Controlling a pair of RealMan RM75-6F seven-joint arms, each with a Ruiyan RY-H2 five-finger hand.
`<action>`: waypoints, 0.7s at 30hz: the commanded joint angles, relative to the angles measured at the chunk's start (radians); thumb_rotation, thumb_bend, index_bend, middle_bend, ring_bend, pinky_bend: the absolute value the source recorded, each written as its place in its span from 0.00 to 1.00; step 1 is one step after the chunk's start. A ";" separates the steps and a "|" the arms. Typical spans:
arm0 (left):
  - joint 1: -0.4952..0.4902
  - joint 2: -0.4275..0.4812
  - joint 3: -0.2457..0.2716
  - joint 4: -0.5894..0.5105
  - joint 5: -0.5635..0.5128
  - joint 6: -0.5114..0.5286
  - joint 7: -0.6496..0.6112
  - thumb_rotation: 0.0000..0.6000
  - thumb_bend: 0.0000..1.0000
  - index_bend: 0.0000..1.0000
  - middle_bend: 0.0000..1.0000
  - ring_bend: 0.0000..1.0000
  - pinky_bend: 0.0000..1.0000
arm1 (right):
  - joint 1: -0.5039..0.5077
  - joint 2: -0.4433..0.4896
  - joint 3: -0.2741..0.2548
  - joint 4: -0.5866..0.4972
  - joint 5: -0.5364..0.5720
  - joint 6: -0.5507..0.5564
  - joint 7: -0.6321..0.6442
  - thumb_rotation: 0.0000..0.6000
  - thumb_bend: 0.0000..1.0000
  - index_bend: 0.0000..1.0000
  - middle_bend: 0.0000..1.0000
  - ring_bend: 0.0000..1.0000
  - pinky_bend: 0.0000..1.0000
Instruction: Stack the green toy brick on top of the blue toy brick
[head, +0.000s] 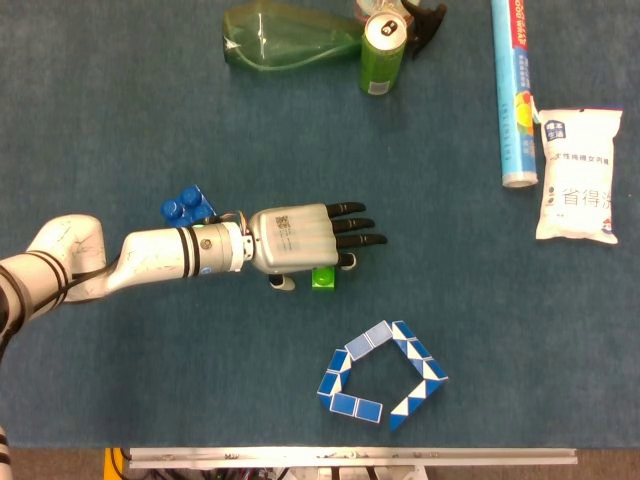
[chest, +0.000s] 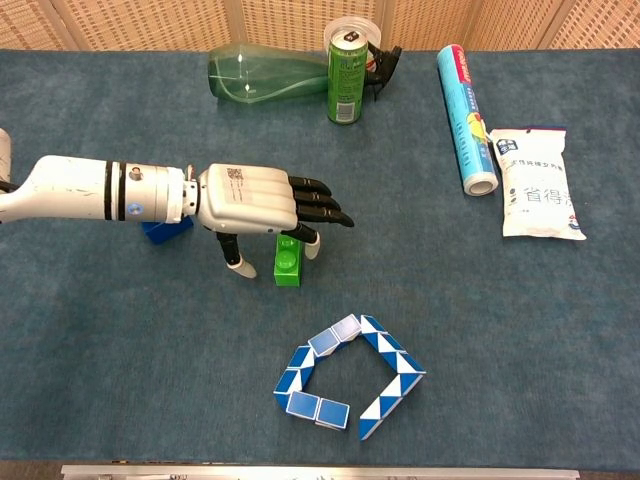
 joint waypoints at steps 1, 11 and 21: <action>0.004 -0.016 0.009 0.028 0.009 0.026 -0.002 1.00 0.14 0.31 0.00 0.00 0.05 | 0.000 0.000 0.001 0.000 0.001 0.000 -0.001 1.00 0.24 0.43 0.43 0.33 0.41; 0.012 -0.069 0.031 0.137 0.018 0.082 -0.028 1.00 0.14 0.32 0.00 0.00 0.05 | 0.001 -0.001 0.002 0.003 0.005 -0.004 -0.001 1.00 0.24 0.43 0.43 0.33 0.41; 0.024 -0.102 0.039 0.197 0.003 0.102 -0.039 1.00 0.14 0.39 0.00 0.00 0.05 | 0.001 0.000 0.003 0.004 0.006 -0.005 0.001 1.00 0.24 0.43 0.43 0.33 0.41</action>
